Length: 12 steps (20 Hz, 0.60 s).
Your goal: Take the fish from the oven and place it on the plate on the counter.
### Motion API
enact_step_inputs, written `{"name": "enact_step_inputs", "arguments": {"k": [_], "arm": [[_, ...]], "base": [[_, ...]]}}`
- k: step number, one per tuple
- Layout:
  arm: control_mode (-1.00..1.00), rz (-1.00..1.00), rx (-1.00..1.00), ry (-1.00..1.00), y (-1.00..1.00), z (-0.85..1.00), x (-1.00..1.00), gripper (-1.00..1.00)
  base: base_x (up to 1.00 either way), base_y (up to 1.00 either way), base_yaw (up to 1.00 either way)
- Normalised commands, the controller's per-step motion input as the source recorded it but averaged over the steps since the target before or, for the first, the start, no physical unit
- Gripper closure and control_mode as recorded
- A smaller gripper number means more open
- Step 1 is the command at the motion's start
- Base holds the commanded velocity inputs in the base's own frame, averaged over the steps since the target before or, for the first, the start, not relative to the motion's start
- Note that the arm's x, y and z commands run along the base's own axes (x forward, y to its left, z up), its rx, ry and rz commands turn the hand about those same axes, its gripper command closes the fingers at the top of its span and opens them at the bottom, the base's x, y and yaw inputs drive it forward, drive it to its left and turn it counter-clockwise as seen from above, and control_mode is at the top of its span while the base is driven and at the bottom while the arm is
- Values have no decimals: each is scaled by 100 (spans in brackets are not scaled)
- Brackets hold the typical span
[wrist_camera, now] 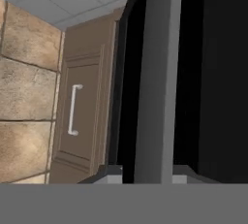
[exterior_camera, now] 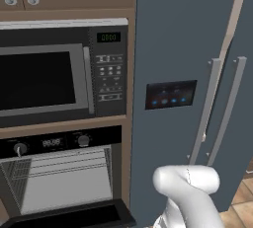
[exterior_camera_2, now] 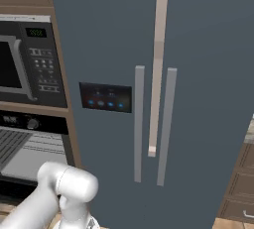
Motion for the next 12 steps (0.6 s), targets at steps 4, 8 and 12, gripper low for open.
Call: {"name": "enact_step_inputs", "arguments": {"k": [4,8,12], "arm": [[-100,1,0,6,13,-83,-39,100],[-100,1,0,3,12,-71,-31,100],[-100,0,0,0,4,-14,-13,100]], "base": [[0,0,0],[0,0,0],[0,0,0]]}}
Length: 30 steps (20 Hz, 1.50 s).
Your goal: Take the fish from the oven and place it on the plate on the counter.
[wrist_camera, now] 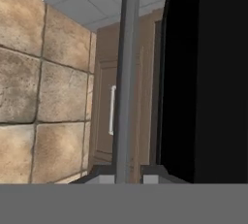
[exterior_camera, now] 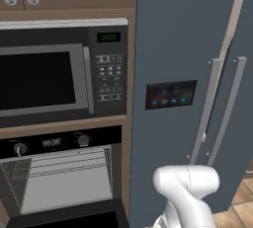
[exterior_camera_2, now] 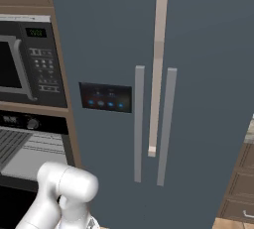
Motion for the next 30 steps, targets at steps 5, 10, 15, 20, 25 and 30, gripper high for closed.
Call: {"name": "enact_step_inputs", "arguments": {"k": [5,10,15,20,25,30], "arm": [[-100,1,0,-6,1,32,-31,100],[-100,3,0,-17,5,82,-43,100],[-100,6,0,-27,14,100,-49,100],[-100,7,0,-33,8,93,-27,100],[-100,5,0,-16,1,62,9,100],[-100,0,0,4,0,0,89,100]], "base": [[0,0,0],[0,0,0],[0,0,0],[0,0,0],[0,0,0],[0,0,0]]}}
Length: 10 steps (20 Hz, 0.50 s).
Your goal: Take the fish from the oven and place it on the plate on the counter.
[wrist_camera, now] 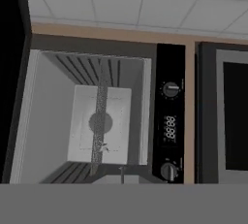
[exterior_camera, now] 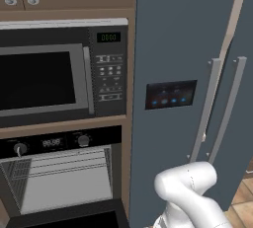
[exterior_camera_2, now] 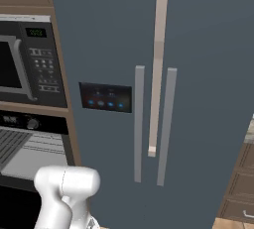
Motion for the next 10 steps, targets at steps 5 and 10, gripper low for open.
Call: {"name": "enact_step_inputs", "arguments": {"k": [5,10], "arm": [[-100,0,0,5,1,-1,91,100],[-100,0,0,13,2,0,91,100]], "base": [[0,0,0],[0,0,0]]}}
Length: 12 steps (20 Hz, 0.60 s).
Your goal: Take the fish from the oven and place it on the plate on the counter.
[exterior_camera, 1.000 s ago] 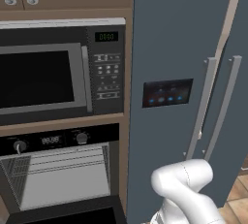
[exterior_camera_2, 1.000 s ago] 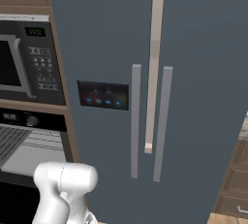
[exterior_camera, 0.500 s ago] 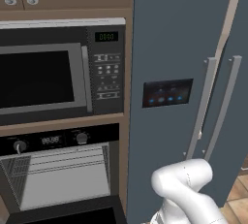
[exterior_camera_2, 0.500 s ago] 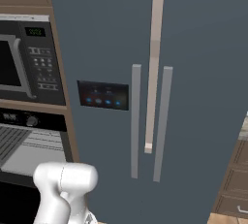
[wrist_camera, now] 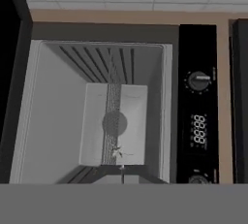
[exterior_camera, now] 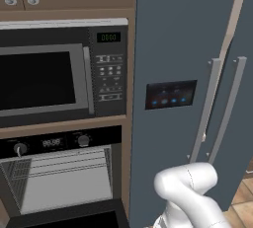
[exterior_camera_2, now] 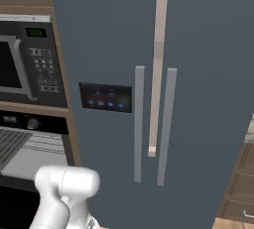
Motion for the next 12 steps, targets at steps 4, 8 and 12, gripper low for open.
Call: {"name": "enact_step_inputs", "arguments": {"k": [4,8,12], "arm": [[-100,0,-1,22,6,22,68,100],[-100,2,0,18,0,73,23,100],[-100,2,0,4,1,23,15,100]], "base": [[0,0,0],[0,0,0],[0,0,0]]}}
